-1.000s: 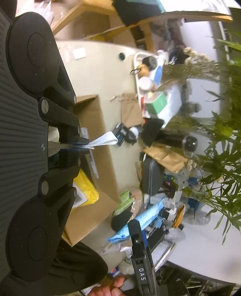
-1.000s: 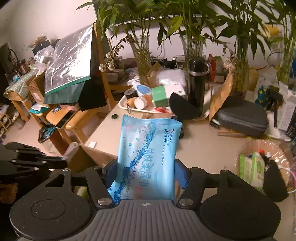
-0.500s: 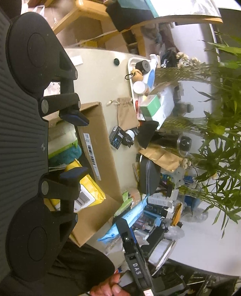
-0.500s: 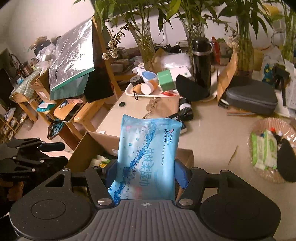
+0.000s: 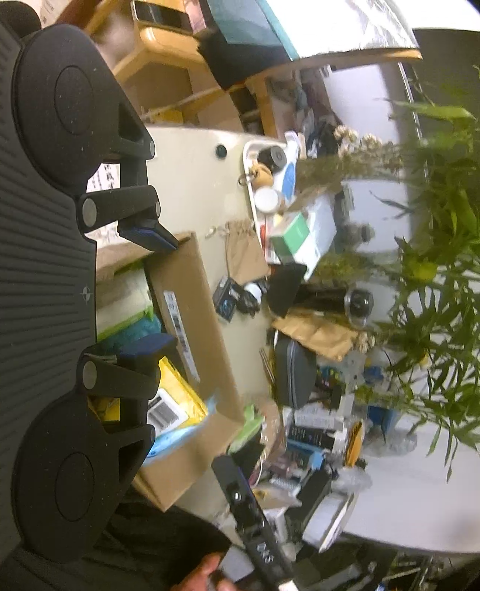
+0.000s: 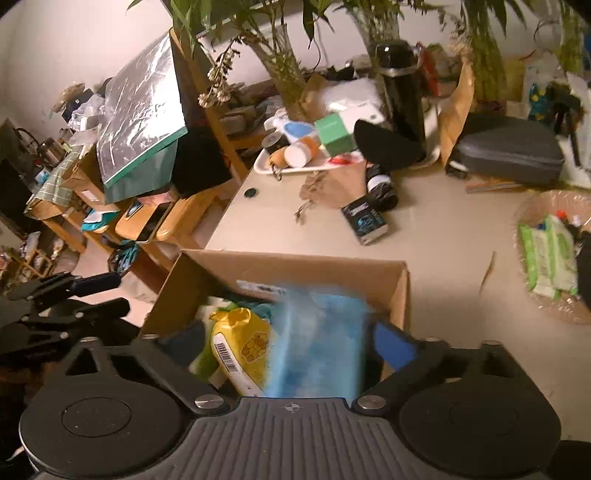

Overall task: Organize soft objects
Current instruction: 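Lower the blue pack into the box and open the right tool, then withdraw both open tools from the box back over the table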

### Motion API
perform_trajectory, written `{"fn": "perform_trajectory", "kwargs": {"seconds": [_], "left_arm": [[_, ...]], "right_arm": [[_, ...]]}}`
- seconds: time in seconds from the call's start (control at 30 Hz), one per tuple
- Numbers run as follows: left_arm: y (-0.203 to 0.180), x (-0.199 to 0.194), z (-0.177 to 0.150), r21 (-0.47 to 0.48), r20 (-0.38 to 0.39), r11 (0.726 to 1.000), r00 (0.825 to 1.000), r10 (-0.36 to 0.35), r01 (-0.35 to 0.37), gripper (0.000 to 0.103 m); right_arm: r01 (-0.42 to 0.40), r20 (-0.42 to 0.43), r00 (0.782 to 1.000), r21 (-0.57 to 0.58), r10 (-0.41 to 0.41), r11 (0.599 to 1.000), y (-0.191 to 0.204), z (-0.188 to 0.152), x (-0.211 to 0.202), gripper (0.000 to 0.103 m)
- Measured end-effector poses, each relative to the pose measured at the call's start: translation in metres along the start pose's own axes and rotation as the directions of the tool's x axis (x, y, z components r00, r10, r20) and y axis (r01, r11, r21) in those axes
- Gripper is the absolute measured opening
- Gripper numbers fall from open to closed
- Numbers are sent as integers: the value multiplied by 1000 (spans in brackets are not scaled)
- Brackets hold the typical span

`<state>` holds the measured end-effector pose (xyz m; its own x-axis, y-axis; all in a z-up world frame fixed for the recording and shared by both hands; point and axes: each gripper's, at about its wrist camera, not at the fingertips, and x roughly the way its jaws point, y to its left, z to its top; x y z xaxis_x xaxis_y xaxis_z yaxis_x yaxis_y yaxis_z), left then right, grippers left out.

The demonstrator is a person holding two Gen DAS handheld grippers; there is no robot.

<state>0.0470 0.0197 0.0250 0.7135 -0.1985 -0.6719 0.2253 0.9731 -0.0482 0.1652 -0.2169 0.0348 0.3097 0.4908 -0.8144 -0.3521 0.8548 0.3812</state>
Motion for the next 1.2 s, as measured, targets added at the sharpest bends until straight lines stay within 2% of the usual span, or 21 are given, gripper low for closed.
{"fn": "perform_trajectory", "kwargs": {"seconds": [0.1,0.17,0.27,0.6,1.2], "left_arm": [[3,3,0,-5,-23,1000,999,26,-27,54],[5,4,-1,-9,-25,999,999,42,-43,65],[7,5,-1,-9,-32,999,998,51,-51,65],[12,13,-6,-8,-89,1000,996,15,-16,67],[18,22,20,13,-6,1000,1000,-19,19,67]], "right_arm": [[20,1,1000,-15,-20,1000,1,-2,0,103],[36,3,999,-38,-35,999,3,-5,0,103],[65,5,998,-75,-65,995,7,-6,2,103],[148,19,989,-145,-147,978,16,-6,8,103],[223,130,971,-196,-200,955,17,11,7,103]]}}
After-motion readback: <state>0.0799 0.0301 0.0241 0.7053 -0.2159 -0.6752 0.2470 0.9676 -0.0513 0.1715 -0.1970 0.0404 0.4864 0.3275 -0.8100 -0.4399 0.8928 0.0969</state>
